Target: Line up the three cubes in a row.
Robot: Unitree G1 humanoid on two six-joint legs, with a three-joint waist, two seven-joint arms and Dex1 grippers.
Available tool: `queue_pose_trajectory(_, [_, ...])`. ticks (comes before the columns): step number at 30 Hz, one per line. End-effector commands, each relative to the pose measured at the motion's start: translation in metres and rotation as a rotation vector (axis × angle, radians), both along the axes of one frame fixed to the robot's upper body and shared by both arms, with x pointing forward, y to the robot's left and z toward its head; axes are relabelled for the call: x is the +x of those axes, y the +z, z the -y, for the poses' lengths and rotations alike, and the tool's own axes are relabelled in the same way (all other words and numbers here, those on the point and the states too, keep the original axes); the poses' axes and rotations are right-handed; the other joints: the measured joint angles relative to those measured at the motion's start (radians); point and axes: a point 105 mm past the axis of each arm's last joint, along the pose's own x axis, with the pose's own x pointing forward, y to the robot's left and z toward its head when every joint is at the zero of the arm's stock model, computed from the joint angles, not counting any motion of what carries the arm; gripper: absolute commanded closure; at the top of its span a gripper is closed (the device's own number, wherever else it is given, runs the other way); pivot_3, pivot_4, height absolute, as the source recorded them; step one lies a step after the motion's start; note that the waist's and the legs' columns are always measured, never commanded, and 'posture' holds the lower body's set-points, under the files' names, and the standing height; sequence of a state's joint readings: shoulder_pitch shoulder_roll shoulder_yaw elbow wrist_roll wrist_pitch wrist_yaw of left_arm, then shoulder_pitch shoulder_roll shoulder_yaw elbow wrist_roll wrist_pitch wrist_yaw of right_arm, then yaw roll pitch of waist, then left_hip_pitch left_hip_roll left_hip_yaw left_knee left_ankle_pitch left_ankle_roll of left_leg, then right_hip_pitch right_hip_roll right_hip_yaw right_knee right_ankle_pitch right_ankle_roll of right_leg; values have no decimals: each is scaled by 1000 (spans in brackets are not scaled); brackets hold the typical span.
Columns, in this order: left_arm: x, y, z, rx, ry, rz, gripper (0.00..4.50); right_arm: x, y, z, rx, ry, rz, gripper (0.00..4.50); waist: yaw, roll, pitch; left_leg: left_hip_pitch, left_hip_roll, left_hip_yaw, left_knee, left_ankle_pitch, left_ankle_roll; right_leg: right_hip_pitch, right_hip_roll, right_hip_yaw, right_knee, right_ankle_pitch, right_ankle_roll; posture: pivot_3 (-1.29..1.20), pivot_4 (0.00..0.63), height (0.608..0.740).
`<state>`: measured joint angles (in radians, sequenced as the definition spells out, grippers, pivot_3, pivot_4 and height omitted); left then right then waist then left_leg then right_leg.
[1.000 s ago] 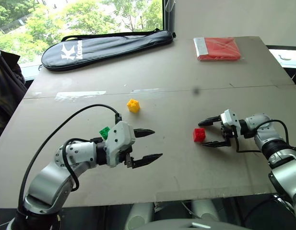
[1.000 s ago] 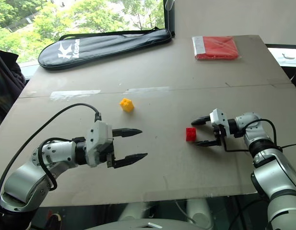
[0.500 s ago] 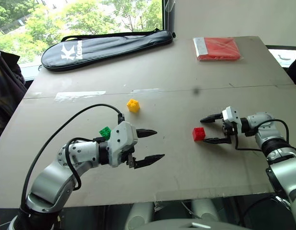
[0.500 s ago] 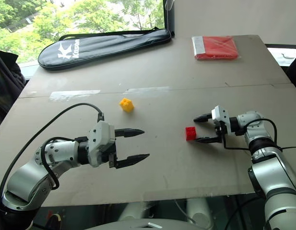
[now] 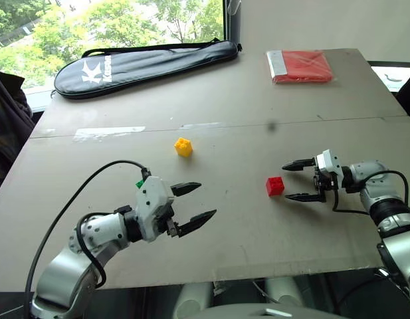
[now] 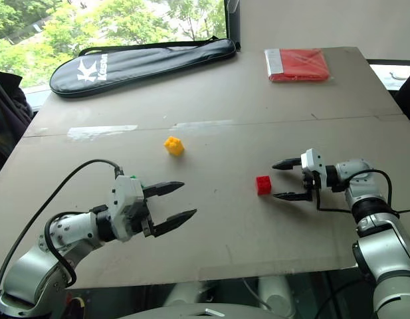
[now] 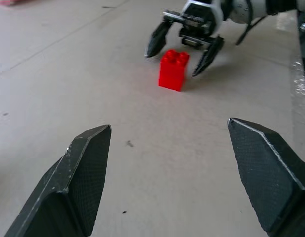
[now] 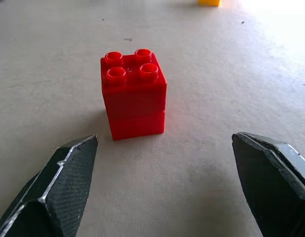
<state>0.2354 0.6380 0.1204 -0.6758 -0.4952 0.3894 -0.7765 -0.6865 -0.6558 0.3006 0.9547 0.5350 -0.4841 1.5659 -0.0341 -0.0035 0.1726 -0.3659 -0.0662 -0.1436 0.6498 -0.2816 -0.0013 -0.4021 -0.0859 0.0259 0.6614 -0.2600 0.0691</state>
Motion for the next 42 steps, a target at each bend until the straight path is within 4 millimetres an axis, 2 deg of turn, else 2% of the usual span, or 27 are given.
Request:
queue_pose_trajectory(1, [1, 14, -19, -119, 279, 132, 646, -14, 25, 22, 122, -15, 29, 42, 4, 0, 0, 0, 0, 0, 0, 0, 0, 0, -1, 1, 0, 0, 0, 0, 150, 732])
queue_pose_trajectory(4, [0, 5, -35, -112, 423, 155, 646, -30, 27, 32, 158, -24, -2, 42, 23, 0, 0, -1, 0, 0, 0, -1, 1, 0, -2, 0, -1, 0, 0, 0, 150, 732])
queue_pose_trajectory(7, [2, -2, -48, -98, 521, 183, 646, -45, 35, 37, 285, -28, -49, 42, 29, 0, 0, -1, 0, -1, 0, -3, 5, 0, -2, 0, -1, 0, 0, 0, 150, 732])
queue_pose_trajectory(11, [8, -15, -76, -96, 663, 186, 646, -67, 47, 36, 389, 23, -44, 42, 32, 1, -1, 0, 1, 1, 2, -3, 6, 1, -1, 1, -1, 1, 0, 0, 150, 732])
queue_pose_trajectory(15, [9, -26, -90, -74, 692, 182, 646, -79, 59, 32, 477, 61, 5, 42, 26, 1, -1, 0, 1, 2, 3, -3, 6, 1, 0, 1, 0, 2, 1, 0, 150, 732])
queue_pose_trajectory(24, [27, -34, -97, -88, 694, 179, 646, -79, 68, 29, 471, 76, 18, 42, 32, 1, -1, 0, 0, 1, 3, -3, 6, 1, 2, 0, -1, 3, 2, 0, 150, 732])
queue_pose_trajectory(28, [37, -49, -95, -57, 665, 119, 646, -78, 68, 25, 472, 81, 31, 42, 33, 1, -1, 0, 0, 1, 3, -3, 6, 1, 2, 0, -1, 3, 2, 0, 150, 732])
queue_pose_trajectory(34, [49, -55, -95, -42, 682, 132, 646, -77, 69, 20, 473, 73, 46, 42, 33, 1, -1, 0, 0, 1, 3, -3, 5, 1, 2, 0, -1, 3, 2, 0, 150, 732])
queue_pose_trajectory(37, [51, -61, -93, -18, 607, 114, 646, -77, 69, 18, 480, 68, 46, 42, 32, 1, -1, 0, 0, 1, 3, -2, 5, 1, 2, 0, 0, 3, 2, 0, 150, 732])
queue_pose_trajectory(42, [58, -68, -101, 34, 487, 81, 646, -78, 68, 18, 489, 67, 39, 42, 32, 1, -1, 0, 0, 1, 3, -3, 5, 1, 2, 0, 0, 3, 2, 0, 150, 732])
